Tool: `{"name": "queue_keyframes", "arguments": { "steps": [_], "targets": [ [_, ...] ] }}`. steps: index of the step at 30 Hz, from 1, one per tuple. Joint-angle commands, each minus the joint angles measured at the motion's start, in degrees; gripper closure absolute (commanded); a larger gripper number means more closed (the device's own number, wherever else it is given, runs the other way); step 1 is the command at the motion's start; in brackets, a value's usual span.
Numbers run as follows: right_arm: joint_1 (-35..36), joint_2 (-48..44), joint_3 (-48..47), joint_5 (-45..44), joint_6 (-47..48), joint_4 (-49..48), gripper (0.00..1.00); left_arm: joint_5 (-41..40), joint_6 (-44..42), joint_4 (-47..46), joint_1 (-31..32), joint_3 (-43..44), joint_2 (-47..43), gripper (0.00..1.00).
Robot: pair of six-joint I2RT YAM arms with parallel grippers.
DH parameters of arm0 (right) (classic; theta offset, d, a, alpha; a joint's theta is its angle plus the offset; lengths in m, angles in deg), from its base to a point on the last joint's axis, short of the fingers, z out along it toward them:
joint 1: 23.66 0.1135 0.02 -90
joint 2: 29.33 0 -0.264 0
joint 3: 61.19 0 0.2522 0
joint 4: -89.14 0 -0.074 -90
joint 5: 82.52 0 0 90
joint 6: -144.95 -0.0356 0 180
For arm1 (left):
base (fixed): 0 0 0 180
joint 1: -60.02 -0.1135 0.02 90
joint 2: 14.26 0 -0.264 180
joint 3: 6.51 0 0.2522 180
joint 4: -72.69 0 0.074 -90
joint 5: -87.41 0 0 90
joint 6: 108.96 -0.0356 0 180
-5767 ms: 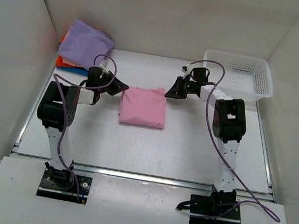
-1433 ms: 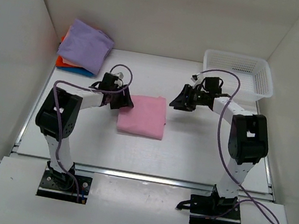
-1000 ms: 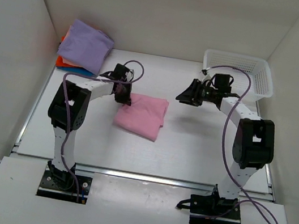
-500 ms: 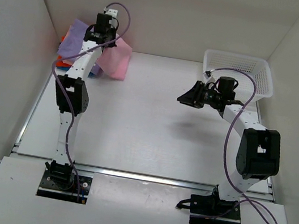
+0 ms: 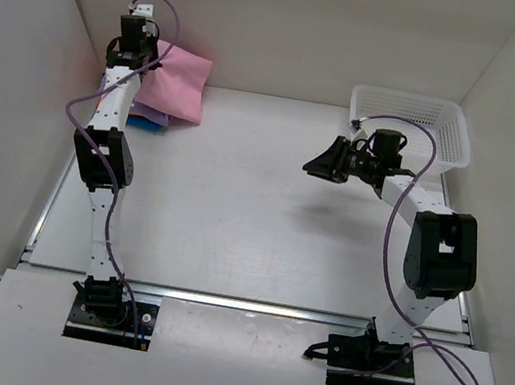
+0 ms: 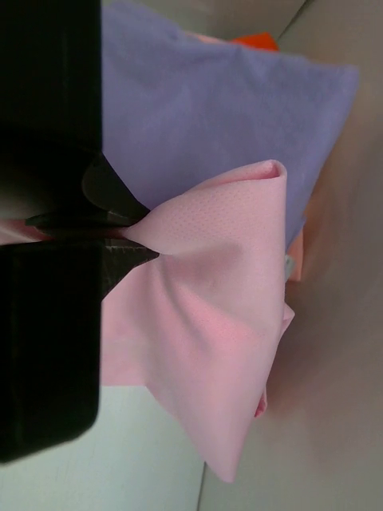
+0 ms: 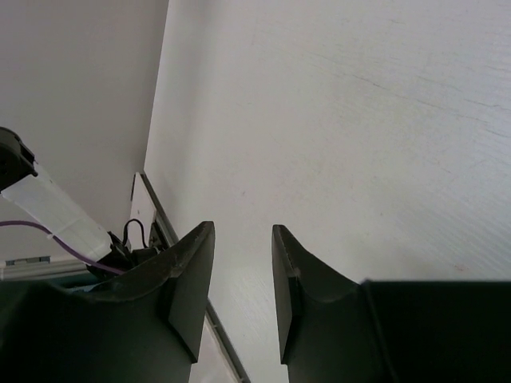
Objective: Fold and stack the t-shirts
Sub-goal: Put the neatly folded tshirt into the corner of the board with the left arm
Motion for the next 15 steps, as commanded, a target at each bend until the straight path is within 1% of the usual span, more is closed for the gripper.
{"name": "queue_keyframes", "arguments": {
  "steps": [1, 3, 5, 9, 11, 15],
  "targets": [
    [1.4, 1.4, -2.2, 1.0, -1.4, -2.8, 0.68, 2.0, 1.3, -5.6, -1.6, -0.7, -8.1, 1.00],
    [2.3, 1.9, -2.5, 0.6, -1.7, -2.3, 0.68, 2.8, 1.6, -5.6, -1.6, 0.7, -8.1, 1.00],
    [3.4, 1.9, -2.9, 0.2, -1.7, -1.2, 0.68, 3.0, 2.5, -6.2, -3.0, 2.3, -8.1, 1.00],
    [4.6, 2.5, -3.4, -0.3, -2.0, -0.5, 0.68, 4.0, 3.8, -9.3, -4.9, 1.0, -8.9, 1.00],
    [4.8, 2.7, -3.7, -0.5, -2.1, -0.4, 0.68, 3.8, 3.7, -9.3, -5.8, 0.9, -8.2, 1.00],
    [5.8, 3.4, -3.9, -1.2, -2.1, 1.3, 0.68, 3.6, 6.3, -9.0, -8.4, 2.3, -6.5, 1.00]
  ]
}}
